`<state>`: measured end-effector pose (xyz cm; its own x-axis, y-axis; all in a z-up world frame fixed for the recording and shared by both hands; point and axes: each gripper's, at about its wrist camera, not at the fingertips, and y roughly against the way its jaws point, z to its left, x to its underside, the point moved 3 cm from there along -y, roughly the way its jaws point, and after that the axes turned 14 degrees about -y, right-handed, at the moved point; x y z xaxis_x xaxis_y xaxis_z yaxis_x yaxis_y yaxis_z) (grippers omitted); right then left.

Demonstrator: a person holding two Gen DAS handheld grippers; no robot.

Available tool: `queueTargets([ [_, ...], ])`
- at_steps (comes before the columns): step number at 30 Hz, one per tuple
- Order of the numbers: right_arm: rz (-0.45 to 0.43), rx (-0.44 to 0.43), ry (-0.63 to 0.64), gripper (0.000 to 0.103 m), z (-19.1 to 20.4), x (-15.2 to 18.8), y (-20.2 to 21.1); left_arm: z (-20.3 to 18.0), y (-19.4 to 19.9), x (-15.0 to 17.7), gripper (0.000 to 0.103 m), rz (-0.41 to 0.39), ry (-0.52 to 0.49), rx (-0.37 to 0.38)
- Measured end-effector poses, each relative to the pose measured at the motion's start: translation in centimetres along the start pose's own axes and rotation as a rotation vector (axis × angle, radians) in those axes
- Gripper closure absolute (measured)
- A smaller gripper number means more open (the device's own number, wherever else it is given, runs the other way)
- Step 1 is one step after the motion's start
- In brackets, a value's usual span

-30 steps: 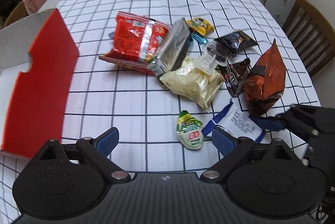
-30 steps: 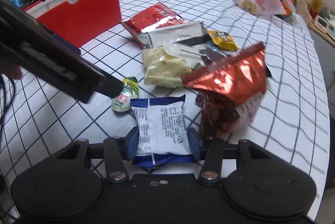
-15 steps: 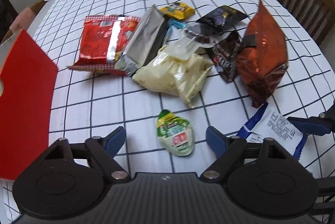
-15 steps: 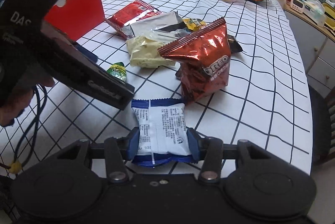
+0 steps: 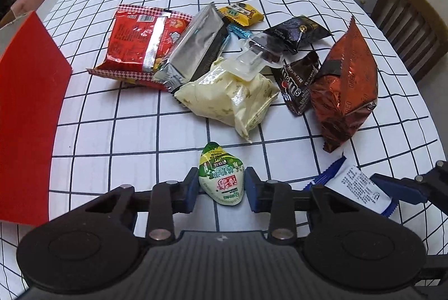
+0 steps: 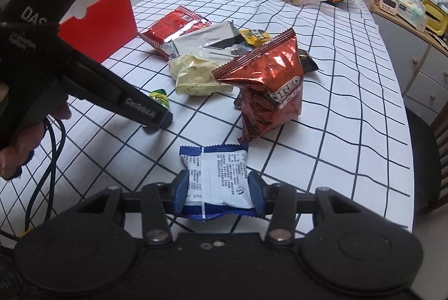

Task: Organize snacks
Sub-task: 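Close the left gripper on the small green pouch and lift it, then carry the biscuit packet in the right gripper into the box while the left gripper drops the green pouch there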

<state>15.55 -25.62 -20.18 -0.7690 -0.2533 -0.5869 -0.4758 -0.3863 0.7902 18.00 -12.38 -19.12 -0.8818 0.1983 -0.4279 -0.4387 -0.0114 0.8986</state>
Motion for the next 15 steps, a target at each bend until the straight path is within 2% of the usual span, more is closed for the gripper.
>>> queueTargets([
  [7,-0.018,0.021,-0.035,0.06,0.7,0.1,1.2,1.1,1.2,1.0,0.07,-0.002,0.048,0.027],
  [15,-0.068,0.023,-0.084,0.06,3.4,-0.7,3.7,3.6,4.8,2.4,0.07,-0.034,0.066,0.059],
])
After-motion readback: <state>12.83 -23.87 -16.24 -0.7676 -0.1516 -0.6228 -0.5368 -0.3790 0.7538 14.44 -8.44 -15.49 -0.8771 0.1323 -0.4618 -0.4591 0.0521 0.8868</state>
